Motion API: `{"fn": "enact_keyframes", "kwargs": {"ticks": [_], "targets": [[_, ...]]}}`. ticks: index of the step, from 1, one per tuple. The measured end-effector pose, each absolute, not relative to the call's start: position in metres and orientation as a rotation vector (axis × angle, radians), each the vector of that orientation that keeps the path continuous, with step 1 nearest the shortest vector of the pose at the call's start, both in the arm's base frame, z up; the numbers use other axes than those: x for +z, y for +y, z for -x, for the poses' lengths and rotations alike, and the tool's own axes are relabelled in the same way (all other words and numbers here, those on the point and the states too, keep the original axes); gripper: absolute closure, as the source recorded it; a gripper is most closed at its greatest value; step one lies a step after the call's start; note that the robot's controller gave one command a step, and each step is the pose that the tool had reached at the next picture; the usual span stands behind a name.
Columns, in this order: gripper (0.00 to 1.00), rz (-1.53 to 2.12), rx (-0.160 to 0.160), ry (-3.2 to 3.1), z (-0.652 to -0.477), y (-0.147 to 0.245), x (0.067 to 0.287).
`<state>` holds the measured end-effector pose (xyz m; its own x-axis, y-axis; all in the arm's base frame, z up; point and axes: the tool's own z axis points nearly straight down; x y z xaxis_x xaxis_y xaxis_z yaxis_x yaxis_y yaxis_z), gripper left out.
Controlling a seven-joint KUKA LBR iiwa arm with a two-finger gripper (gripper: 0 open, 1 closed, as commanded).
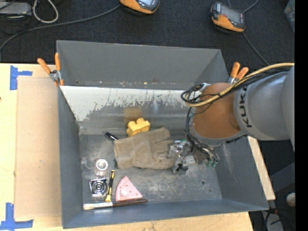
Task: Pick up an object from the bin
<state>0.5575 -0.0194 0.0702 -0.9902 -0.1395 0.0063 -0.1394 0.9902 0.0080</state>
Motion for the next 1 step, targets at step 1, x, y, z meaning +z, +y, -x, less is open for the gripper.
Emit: {"fn": "enact_keyframes", "kwargs": {"ticks": [1], "targets": [[1.00, -0.221, -0.011, -3.127, -0.5574, -0.0194, 0.0704]]}}
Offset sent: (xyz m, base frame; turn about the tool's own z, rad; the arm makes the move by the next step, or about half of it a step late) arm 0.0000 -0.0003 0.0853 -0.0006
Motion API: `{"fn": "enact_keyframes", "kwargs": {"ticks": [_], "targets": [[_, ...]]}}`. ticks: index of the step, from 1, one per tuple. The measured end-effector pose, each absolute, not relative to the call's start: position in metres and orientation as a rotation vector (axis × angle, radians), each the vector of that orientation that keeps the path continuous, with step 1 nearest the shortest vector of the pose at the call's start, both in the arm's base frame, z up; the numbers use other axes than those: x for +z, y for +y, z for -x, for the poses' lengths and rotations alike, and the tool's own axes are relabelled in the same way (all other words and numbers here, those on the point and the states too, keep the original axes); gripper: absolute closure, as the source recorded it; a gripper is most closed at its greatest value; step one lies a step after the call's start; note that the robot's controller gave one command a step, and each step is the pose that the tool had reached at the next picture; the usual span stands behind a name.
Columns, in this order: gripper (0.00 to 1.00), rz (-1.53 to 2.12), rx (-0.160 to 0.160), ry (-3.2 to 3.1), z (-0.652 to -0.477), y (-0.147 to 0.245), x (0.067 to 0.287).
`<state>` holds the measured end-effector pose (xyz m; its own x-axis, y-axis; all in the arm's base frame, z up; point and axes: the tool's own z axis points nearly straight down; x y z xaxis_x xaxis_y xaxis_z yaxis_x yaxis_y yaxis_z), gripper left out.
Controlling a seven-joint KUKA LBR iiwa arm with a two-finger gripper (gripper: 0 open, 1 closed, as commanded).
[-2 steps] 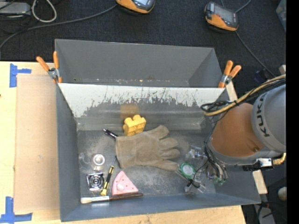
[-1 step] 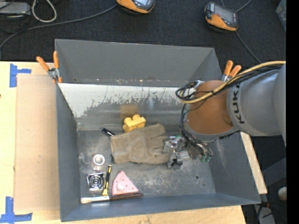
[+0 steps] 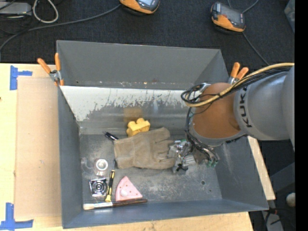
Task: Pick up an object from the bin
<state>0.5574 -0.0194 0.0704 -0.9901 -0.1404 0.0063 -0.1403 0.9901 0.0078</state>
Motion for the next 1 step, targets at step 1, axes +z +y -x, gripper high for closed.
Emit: {"fn": "enact_keyframes", "kwargs": {"ticks": [1], "targets": [[1.00, -0.222, -0.013, -3.117, -0.5543, -0.0190, 0.1116]]}}
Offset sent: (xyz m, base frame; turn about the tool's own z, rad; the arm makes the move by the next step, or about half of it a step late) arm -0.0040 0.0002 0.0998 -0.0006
